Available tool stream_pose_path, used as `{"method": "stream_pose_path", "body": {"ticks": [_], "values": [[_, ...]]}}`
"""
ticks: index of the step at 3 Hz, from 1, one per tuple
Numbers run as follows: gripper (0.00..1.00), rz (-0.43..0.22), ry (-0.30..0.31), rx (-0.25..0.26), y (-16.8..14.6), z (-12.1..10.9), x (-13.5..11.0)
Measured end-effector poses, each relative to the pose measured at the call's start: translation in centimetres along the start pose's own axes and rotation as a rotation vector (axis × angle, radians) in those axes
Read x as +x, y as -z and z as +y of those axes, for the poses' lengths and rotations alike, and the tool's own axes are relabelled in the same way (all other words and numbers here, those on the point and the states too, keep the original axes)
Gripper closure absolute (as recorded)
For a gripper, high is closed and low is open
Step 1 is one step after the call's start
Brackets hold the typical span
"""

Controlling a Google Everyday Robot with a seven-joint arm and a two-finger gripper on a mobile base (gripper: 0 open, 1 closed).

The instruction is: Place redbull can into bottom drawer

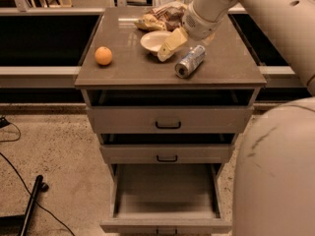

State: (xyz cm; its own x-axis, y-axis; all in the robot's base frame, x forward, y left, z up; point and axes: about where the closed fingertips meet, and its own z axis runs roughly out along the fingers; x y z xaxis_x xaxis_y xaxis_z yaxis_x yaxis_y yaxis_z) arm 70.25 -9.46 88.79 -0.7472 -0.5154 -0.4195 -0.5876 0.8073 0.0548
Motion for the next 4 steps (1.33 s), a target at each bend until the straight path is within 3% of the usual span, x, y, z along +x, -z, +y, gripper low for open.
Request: {"method": "stream_pose_path", "body": {"ticks": [1,2,3,4], "values": [[0.0,0.029,-0.129,0.031,-2.9,-1.1,-0.4],[0.14,0.051,-0.194,0.077,-5.0,-2.0,-0.6],[0.45,0.084,-0.214,0.154,-6.7,-2.9,-0.2],[0.68,0.033,-0.104,0.15,-7.0,-2.5,-0.4]]}}
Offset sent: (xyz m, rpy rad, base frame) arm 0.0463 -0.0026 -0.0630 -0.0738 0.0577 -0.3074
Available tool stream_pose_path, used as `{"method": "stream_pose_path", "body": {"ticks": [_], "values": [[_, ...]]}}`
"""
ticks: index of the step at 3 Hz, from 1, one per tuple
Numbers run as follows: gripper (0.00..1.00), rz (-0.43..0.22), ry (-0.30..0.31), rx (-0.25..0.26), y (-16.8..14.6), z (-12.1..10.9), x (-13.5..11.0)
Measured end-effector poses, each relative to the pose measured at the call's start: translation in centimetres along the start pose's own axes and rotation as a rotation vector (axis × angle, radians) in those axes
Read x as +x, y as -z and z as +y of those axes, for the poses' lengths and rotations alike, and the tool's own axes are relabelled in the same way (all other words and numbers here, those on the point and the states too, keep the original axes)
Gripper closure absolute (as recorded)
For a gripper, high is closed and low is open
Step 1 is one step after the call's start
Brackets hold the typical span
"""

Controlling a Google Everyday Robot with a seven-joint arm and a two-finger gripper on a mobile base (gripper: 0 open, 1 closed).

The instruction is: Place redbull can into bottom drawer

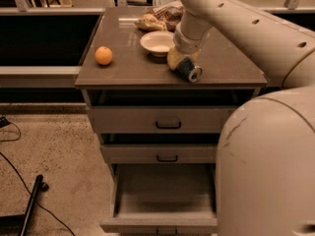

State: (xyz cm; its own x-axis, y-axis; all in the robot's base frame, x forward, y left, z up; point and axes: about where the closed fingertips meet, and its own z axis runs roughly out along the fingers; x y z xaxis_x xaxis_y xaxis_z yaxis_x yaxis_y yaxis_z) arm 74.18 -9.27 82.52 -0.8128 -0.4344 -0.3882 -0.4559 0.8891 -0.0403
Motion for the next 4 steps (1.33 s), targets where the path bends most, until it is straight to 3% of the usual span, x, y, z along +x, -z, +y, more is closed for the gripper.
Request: {"method": "stream_pose_path", "body": {"ticks": [1,2,3,4], "values": [[0.98,-0.218,0.127,-0.17,2.2,2.2,-0.1],[1.0,-0.319,0.177,-0.371,5.0,4.1,2.5],[1.0,-0.269,0.392,-0.549,6.1,9.9,7.1],[1.0,-0.132,0.724,-0.595,6.1,15.4,12.1]]}}
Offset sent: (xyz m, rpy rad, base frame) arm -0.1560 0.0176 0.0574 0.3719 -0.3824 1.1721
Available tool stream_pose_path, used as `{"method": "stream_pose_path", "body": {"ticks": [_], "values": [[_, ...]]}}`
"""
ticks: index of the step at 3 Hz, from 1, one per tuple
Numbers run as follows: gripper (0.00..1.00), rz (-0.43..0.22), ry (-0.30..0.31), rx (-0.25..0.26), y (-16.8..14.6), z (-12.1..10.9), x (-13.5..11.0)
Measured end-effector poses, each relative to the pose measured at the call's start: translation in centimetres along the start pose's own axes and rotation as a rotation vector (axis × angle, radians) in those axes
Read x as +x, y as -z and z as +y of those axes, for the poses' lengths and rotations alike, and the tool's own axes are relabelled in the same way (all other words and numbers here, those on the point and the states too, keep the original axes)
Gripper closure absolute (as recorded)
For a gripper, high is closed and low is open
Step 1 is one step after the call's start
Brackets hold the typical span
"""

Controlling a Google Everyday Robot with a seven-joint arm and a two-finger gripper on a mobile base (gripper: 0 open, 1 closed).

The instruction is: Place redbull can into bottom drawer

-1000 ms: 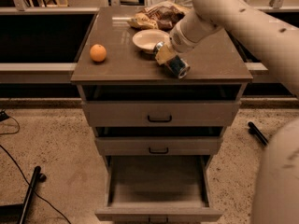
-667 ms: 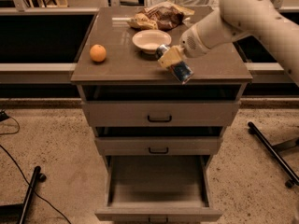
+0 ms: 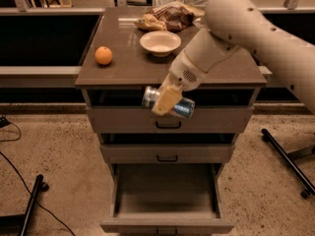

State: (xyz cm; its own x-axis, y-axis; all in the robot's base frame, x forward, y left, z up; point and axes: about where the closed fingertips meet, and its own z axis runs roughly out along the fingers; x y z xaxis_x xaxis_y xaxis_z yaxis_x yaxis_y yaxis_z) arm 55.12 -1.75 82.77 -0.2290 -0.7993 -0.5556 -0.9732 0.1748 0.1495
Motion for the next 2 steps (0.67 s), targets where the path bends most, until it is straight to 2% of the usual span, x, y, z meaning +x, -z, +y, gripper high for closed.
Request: {"method": "stream_pose_path", "body": {"ticks": [1,2], "values": [[1.0,0.253,0.306,0.013,-2.9,3.4,2.0],[1.0,0.358,0.388,0.012,-4.1,2.8,5.6]]}}
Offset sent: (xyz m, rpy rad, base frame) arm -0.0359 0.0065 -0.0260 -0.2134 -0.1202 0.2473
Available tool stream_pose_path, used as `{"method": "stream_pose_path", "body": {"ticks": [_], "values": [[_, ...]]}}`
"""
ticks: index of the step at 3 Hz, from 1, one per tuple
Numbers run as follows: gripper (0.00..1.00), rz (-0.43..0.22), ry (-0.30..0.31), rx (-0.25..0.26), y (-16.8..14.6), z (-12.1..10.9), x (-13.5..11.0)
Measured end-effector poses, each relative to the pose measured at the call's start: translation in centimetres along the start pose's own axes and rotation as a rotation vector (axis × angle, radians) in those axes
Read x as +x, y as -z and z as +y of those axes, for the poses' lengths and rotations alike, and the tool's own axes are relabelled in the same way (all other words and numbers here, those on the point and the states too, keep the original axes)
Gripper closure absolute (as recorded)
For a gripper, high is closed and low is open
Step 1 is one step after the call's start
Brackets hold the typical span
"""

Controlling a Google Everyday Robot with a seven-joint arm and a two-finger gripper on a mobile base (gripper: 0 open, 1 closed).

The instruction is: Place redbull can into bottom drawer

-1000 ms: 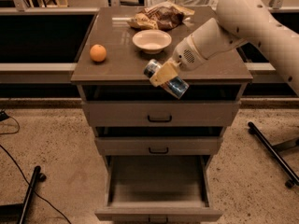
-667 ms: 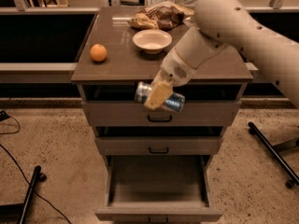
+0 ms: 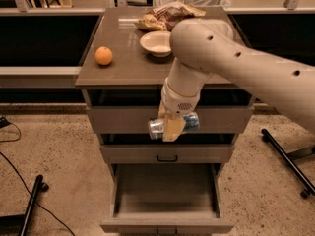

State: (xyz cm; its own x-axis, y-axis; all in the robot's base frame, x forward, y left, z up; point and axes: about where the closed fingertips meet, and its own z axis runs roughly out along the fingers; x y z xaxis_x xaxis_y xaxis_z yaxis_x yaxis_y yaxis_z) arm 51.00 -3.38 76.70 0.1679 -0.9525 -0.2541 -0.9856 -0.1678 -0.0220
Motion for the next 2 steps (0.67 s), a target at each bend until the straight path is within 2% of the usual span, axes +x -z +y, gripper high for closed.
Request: {"method": "stream_pose_path", "body": {"ticks": [1,2], "values": [[1.0,0.009,-0.067,0.042,-4.4,-0.5,1.9],[1.0,0.062,-0.1,0.047,-13.0,0.7,6.8]]}}
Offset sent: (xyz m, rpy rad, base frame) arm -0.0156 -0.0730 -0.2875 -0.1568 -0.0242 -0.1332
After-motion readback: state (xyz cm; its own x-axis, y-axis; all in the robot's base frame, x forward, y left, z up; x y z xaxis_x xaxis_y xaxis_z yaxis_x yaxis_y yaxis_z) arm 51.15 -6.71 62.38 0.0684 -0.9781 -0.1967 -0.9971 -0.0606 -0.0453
